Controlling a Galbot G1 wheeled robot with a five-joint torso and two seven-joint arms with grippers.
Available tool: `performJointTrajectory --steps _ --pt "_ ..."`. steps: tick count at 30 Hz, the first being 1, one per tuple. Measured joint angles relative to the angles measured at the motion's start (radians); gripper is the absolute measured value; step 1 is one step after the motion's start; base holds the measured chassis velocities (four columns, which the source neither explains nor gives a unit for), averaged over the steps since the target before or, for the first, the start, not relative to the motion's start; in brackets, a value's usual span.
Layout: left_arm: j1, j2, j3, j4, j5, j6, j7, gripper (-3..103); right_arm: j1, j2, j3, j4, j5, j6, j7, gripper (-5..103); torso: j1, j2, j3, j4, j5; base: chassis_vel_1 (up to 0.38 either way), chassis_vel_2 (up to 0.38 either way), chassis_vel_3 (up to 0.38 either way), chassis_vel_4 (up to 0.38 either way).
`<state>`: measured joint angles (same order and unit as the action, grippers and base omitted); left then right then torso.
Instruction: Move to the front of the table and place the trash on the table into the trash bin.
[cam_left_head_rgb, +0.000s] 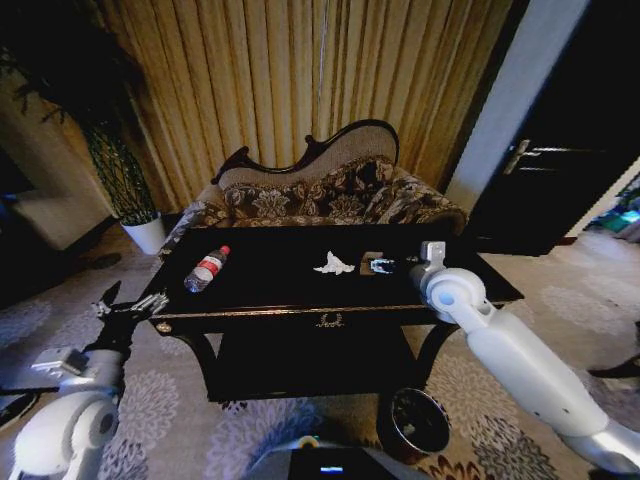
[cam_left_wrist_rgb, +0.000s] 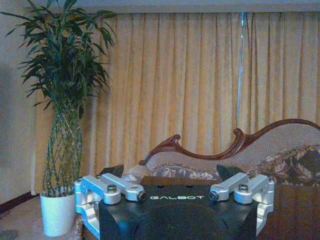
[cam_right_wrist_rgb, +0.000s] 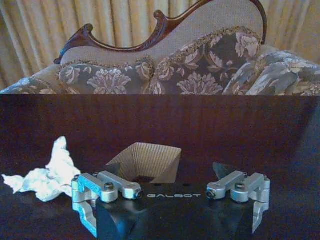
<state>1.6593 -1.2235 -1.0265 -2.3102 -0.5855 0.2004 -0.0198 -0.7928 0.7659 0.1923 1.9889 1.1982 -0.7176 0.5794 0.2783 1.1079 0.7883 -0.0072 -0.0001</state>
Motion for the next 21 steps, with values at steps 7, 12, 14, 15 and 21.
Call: performJointTrajectory --steps 7,12,14,15,21 --pt "-0.001 -0.001 0.005 0.008 0.002 -0.010 -0.001 100 -0.004 0.006 -0.002 -0.012 -0.012 0.001 0.000 100 0.000 0.000 0.000 0.0000 0.0000 0.000 0.000 0.000 0.000" --pt "-0.002 -0.002 0.008 0.008 0.003 -0.011 -0.001 100 -0.008 0.005 -0.002 -0.012 -0.023 0.001 0.000 93 0.000 0.000 0.000 0.0000 0.0000 0.000 0.000 0.000 0.000" --pt "-0.004 -0.002 0.008 0.007 0.003 -0.011 -0.001 100 -0.013 0.004 -0.002 -0.013 -0.029 0.002 0.000 83 0.000 0.000 0.000 0.0000 0.0000 0.000 0.000 0.000 0.000" --pt "-0.004 -0.002 0.008 0.006 0.003 -0.011 -0.002 100 -0.015 0.003 -0.001 -0.012 -0.032 0.002 -0.001 77 0.000 0.000 0.000 0.0000 0.0000 0.000 0.000 0.000 0.000" --pt "-0.001 -0.002 0.003 0.002 0.003 -0.012 -0.002 100 -0.021 0.001 0.002 -0.010 -0.040 0.002 -0.002 54 0.000 0.000 0.000 0.0000 0.0000 0.000 0.000 0.000 0.000"
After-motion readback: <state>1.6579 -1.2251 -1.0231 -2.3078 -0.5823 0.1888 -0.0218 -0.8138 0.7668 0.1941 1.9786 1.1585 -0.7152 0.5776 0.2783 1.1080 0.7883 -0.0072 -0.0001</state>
